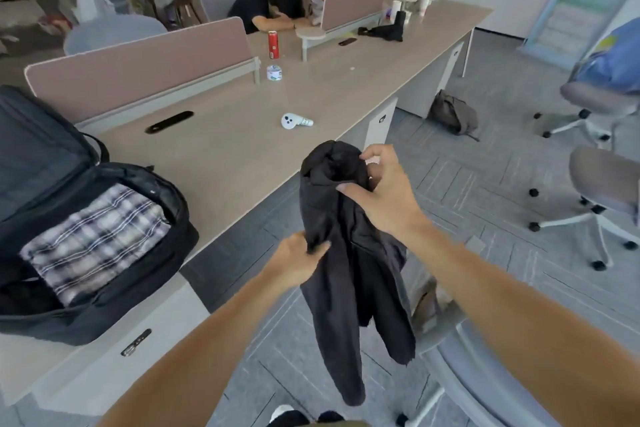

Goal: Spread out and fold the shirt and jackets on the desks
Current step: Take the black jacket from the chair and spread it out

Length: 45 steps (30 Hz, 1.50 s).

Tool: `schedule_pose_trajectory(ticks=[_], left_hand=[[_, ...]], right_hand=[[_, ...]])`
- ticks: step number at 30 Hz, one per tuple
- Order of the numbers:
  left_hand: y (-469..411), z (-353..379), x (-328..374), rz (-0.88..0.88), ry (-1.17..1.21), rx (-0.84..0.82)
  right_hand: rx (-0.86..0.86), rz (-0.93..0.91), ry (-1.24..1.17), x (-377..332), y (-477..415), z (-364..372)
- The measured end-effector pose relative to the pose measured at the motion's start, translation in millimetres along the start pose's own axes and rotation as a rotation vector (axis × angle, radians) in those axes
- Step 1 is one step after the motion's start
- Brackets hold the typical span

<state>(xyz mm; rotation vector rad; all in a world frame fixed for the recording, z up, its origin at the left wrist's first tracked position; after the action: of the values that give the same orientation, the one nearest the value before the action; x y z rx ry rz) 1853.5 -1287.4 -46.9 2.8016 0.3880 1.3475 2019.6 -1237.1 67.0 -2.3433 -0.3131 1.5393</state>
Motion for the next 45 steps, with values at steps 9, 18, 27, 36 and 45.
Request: schedule_pose_trajectory(ticks=[9,18,27,36,45], left_hand=[[-86,-30,14,0.1,0.243,-0.128],[-201,6,-26,0.045,-0.332,-0.128],[-313,29,20,0.033,-0.195,-0.152],[-361,57,40,-0.061,-0.199,-0.373],[-381,-3,11,-0.278,-0.185,-0.338]], right_hand=[[0.214,0.033,0.306,6,-81,-22],[0.309,0.111,0.238,61,-177,1],[-0.074,-0.189,0.085,90,-292,19],[-0.028,-0.123,-0.024,129,-389,18],[0.061,0.002,-0.163,123,-443,120]])
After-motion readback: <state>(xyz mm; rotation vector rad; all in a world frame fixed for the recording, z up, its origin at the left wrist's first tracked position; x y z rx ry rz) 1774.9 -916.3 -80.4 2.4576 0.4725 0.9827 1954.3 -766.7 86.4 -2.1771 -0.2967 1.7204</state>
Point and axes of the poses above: each hand's wrist, its own y-axis away from the middle knuckle, its own z-axis out of the palm, x = y × z, the point moved 2 cm from there along -y, towards the middle knuckle, and after that the axes turned 15 degrees about x, right-handed, at the moved point
